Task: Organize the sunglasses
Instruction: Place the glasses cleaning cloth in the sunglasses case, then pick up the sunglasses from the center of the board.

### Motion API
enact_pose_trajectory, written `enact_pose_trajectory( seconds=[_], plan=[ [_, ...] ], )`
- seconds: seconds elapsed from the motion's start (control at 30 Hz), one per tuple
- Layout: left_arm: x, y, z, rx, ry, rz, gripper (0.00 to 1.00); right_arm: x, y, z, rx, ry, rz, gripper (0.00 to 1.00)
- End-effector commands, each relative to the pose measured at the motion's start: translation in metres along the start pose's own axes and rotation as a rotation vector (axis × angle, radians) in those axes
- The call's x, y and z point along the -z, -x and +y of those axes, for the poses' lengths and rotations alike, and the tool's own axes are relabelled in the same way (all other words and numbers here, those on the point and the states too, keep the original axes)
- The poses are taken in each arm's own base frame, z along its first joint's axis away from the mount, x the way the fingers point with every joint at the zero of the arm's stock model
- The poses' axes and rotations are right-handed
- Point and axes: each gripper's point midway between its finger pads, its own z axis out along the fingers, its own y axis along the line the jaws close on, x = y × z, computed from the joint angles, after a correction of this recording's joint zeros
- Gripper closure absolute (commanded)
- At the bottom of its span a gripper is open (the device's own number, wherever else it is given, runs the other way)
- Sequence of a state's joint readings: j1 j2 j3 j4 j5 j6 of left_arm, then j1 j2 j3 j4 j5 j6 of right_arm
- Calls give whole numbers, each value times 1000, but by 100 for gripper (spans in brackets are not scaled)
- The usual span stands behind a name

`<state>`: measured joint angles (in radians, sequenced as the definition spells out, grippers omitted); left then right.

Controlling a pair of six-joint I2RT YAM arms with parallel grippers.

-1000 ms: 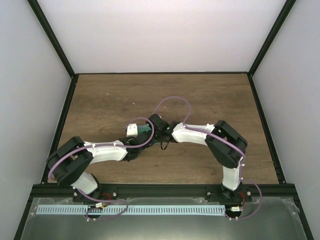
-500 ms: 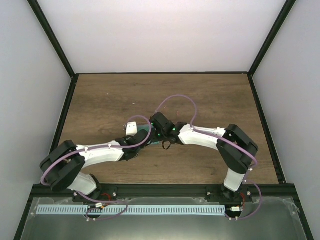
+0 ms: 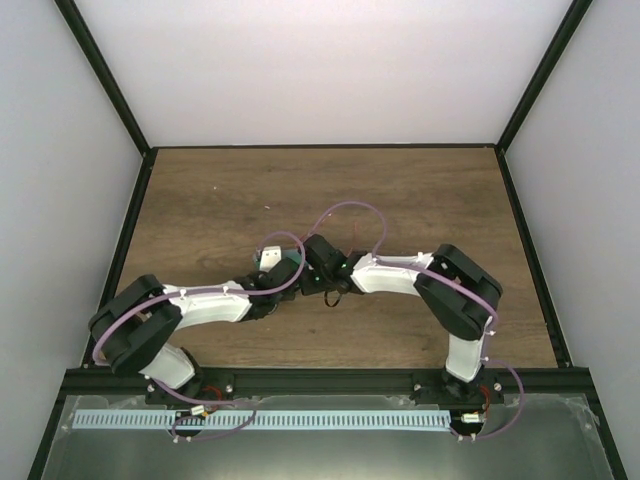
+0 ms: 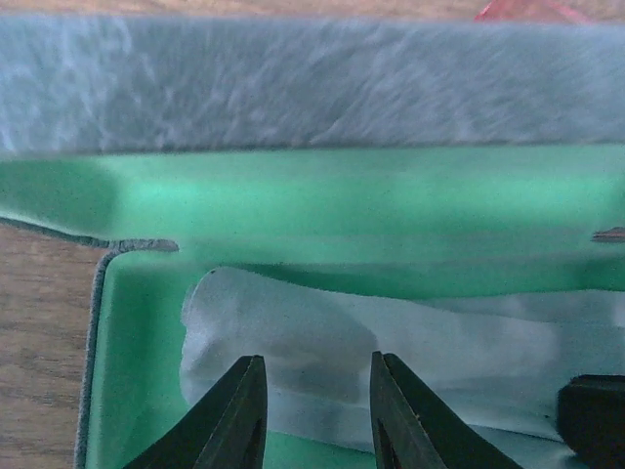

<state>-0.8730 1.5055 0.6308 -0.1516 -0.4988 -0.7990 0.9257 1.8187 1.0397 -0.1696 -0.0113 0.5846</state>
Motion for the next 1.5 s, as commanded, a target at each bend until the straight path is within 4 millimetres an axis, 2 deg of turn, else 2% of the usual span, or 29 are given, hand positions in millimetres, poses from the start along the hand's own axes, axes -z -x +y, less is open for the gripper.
enact_pose_trajectory(
  seconds=[0.0, 0.13, 0.23, 0.3, 0.37, 0.5, 0.6, 0.77, 0.87, 1.0, 1.13, 1.23, 1.37, 1.43, 1.47],
  plan=[
    [-11, -8, 6, -3, 6, 25, 69, -6, 6, 3, 3, -13, -7, 99],
    [-14, -9, 11, -2, 14, 30, 69, -6, 10, 0, 4, -39, -13, 99],
    [-15, -9, 13, 2, 16, 29, 69, 1, 15, 4, 7, -30, -33, 99],
    [-14, -9, 14, 4, 14, 27, 69, 14, 22, 7, 11, -13, -74, 99],
    [-12, -7, 13, 8, 3, 22, 67, 40, 35, 10, 16, 10, -155, 99],
    [-2, 2, 9, 22, -26, 2, 58, 80, 48, -9, -8, -58, -279, 97],
    [8, 11, 2, 34, -67, -11, 48, 95, 53, -32, -60, -108, -301, 82],
    [26, 22, -13, 69, -165, -30, 33, 97, 60, -77, -164, -127, -235, 61],
    [34, 27, -17, 90, -202, -45, 25, 100, 68, -101, -191, -217, -229, 50],
    [45, 29, -18, 124, -261, -66, 12, 105, 79, -109, -190, -233, -222, 39],
    [57, 37, -21, 145, -310, -97, 10, 117, 95, -116, -164, -274, -254, 25],
    [65, 45, -24, 160, -329, -116, 4, 132, 103, -122, -157, -268, -322, 15],
    [73, 50, -20, 184, -338, -154, 1, 138, 106, -137, -184, -189, -376, 11],
    [79, 52, -9, 218, -330, -205, 1, 139, 107, -154, -218, -226, -390, 11],
    [83, 55, 0, 249, -319, -242, 1, 139, 105, -156, -232, -219, -394, 10]
  ],
)
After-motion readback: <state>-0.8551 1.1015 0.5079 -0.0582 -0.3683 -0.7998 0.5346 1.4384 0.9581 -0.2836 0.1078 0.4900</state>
